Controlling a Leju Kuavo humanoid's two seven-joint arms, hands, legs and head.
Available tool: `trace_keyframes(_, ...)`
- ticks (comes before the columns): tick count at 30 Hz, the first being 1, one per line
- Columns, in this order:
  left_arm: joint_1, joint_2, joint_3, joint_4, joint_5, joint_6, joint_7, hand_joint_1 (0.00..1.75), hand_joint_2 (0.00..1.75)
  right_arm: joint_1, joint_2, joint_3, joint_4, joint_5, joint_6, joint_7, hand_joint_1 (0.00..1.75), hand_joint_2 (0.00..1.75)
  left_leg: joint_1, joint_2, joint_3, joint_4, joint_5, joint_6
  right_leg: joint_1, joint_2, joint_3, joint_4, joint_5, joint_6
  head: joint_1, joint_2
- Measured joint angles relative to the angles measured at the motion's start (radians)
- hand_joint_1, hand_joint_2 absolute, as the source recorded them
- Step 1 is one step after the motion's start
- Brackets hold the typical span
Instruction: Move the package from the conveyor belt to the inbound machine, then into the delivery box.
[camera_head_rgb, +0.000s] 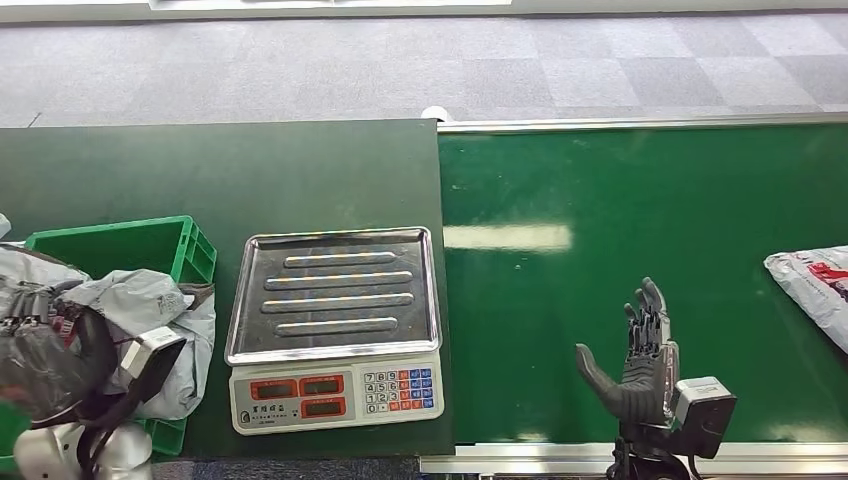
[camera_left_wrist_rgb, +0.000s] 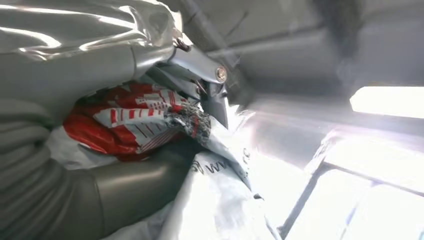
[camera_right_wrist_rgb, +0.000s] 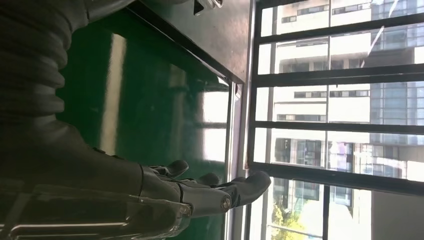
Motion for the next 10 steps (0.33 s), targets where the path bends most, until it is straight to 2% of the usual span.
trace_keyframes(1,0.005,0.01,-0.002,0.038,-0.031,0.0,0.097,1.68,1.75,0.002,0.003,-0.004,-0.002,0.01,0.008,0.0,0.0,1.75,0.0,0.001,0.0,0.0,0.0,0.0,0.0,0.0,0.0,0.0,0.0,0.0,0.0,0.0)
trace_keyframes(3,0.018,0.037,-0.003,0.106,-0.047,0.0,0.259,1.23,1.75,0.004,0.011,-0.013,-0.004,0.026,0.02,0.002,0.0,1.75,0.0,0.002,0.0,0.0,0.0,0.0,0.0,0.001,0.0,0.0,0.0,0.0,0.0,0.0)
trace_keyframes(4,0.024,0.048,0.005,0.132,-0.038,0.0,0.295,0.84,1.75,0.006,0.015,-0.017,-0.004,0.033,0.024,0.002,0.0,1.75,0.0,0.001,0.0,0.0,0.0,0.0,0.0,0.001,-0.001,0.0,0.0,0.0,0.0,0.0)
trace_keyframes(5,0.028,0.055,0.019,0.15,-0.025,0.0,0.296,0.42,1.75,0.007,0.019,-0.021,-0.004,0.037,0.026,0.003,0.0,1.75,0.001,0.001,0.0,0.0,0.0,0.0,0.001,0.001,-0.001,0.0,0.0,0.0,0.0,0.0)
trace_keyframes(7,0.03,0.059,0.059,0.168,0.002,0.0,0.244,0.02,1.75,0.007,0.025,-0.027,-0.005,0.044,0.03,0.004,0.0,1.75,0.001,0.0,-0.001,0.0,0.0,0.0,0.001,0.0,-0.001,0.0,0.0,0.0,0.0,0.0)
trace_keyframes(10,0.023,0.056,0.106,0.179,0.024,0.0,0.184,0.0,1.75,0.007,0.033,-0.032,-0.005,0.049,0.032,0.005,0.0,1.75,0.001,0.001,-0.001,0.0,0.0,0.0,0.001,0.001,-0.001,0.0,-0.001,0.0,0.0,0.0)
